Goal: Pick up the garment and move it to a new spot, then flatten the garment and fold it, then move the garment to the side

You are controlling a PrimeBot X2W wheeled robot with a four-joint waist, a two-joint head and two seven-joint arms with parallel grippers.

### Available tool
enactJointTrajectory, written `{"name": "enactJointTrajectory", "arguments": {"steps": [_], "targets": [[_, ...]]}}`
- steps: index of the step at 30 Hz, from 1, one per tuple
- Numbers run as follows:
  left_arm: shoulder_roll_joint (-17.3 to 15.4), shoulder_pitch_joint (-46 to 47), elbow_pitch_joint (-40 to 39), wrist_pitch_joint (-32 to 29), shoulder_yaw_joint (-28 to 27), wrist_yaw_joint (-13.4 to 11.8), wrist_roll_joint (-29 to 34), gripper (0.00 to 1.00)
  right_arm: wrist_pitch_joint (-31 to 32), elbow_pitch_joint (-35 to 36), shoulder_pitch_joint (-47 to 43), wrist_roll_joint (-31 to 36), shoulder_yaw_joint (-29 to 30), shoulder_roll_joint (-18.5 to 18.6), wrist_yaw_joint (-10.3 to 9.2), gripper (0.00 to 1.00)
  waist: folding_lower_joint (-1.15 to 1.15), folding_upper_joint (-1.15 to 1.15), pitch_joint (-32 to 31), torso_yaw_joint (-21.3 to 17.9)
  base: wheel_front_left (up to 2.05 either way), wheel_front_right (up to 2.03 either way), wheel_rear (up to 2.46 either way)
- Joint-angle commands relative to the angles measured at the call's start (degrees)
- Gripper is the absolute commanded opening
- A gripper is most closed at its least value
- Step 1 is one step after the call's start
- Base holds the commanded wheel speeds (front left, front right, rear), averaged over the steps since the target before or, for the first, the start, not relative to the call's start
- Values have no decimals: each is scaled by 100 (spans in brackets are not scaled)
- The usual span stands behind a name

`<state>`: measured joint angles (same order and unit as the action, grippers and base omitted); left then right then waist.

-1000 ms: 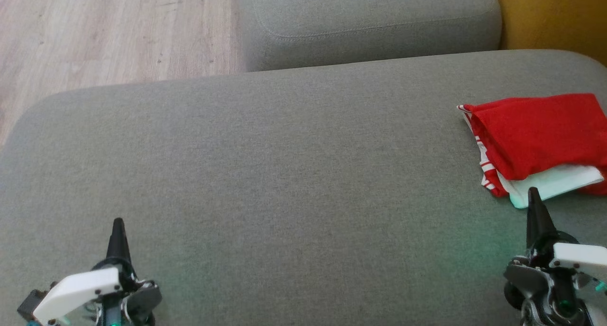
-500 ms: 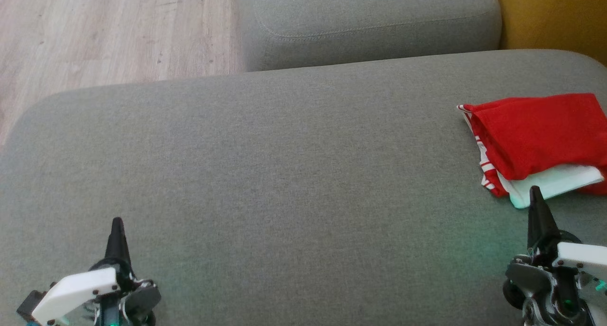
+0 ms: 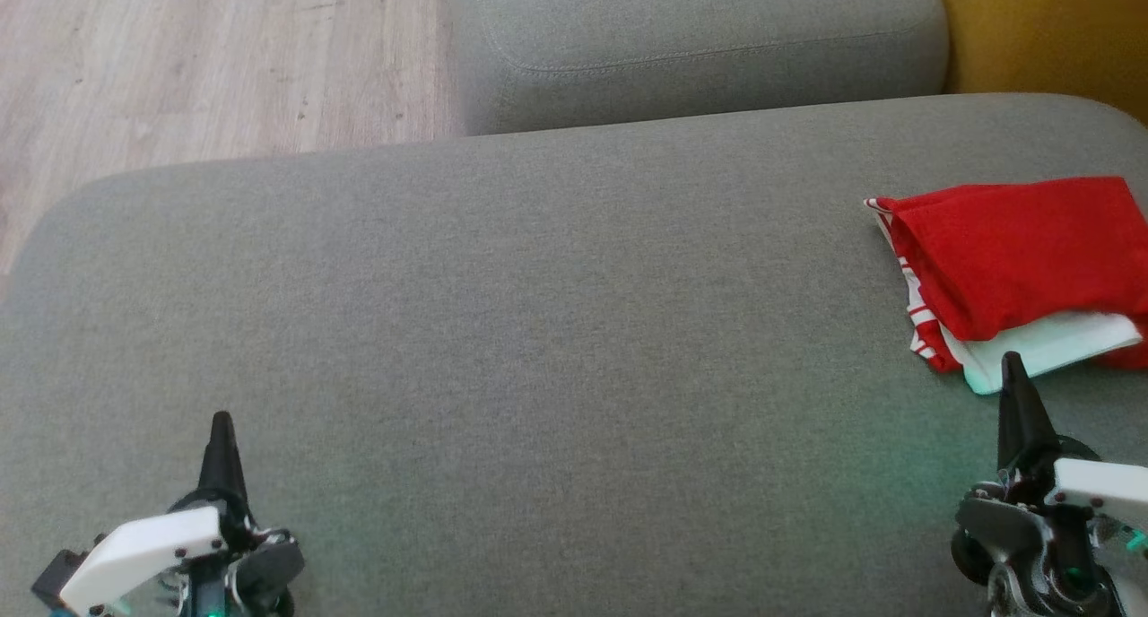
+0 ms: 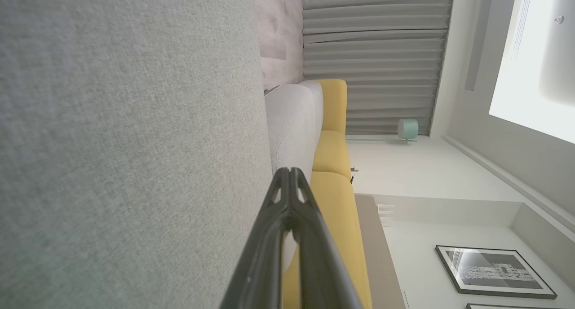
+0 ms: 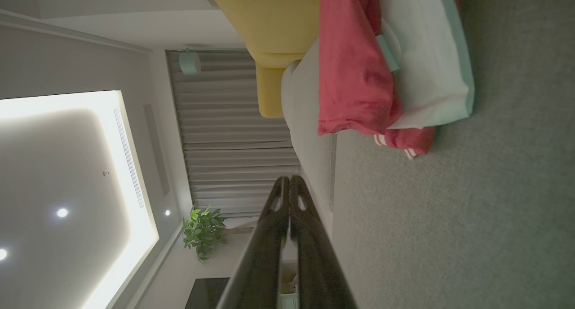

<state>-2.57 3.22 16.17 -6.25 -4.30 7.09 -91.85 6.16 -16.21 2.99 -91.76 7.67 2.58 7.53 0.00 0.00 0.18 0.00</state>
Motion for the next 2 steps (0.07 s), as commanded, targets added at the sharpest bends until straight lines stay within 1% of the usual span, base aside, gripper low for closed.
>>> {"name": "enactJointTrajectory", "arguments": {"steps": [1, 2], "targets": [[-31, 297, -211, -24, -221, 40, -32, 0, 33, 219, 319, -40, -116, 30, -4, 0, 0, 0, 0, 0, 0, 0, 0], [-31, 297, -211, -24, -221, 40, -32, 0, 33, 219, 319, -40, -116, 30, -4, 0, 0, 0, 0, 0, 0, 0, 0]]}}
